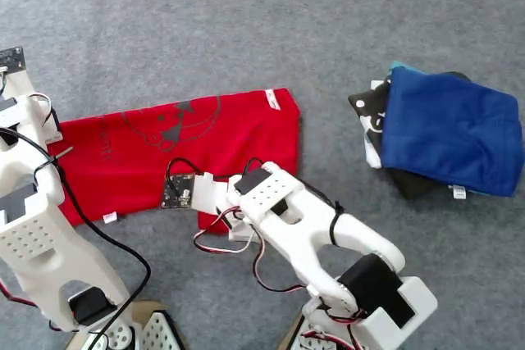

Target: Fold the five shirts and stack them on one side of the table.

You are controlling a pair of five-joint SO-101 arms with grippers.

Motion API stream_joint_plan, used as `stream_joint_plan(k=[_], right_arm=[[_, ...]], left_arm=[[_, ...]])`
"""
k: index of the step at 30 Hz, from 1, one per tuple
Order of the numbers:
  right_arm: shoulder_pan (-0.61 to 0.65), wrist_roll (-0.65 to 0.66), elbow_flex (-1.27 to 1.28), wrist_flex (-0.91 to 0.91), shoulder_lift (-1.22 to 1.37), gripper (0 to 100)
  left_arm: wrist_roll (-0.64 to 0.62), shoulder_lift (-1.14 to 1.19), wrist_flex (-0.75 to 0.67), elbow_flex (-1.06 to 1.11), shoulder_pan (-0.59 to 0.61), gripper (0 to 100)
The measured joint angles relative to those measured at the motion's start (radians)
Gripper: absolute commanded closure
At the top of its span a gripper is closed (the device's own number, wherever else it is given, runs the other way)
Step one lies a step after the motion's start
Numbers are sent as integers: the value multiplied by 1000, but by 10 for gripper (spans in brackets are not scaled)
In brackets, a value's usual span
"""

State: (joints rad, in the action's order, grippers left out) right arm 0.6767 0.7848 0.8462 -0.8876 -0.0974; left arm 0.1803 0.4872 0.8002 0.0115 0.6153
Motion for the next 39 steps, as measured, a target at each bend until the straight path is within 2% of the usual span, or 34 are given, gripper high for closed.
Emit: stream_joint_plan(k=[7, 13, 21, 32, 37, 39], right_arm=[[-63, -8, -5, 2, 5, 984], [-109, -8, -187, -212, 18, 984], [-141, 68, -594, -480, 244, 984], [-187, 192, -1407, -821, 730, 984], [-189, 201, -1680, -859, 914, 982], [-189, 201, -1741, -861, 965, 935]], left_arm=[[0, 0, 0, 0, 0, 971], [0, 0, 0, 0, 0, 971], [0, 0, 0, 0, 0, 971], [0, 0, 0, 0, 0, 971], [0, 0, 0, 0, 0, 971], [0, 0, 0, 0, 0, 971]])
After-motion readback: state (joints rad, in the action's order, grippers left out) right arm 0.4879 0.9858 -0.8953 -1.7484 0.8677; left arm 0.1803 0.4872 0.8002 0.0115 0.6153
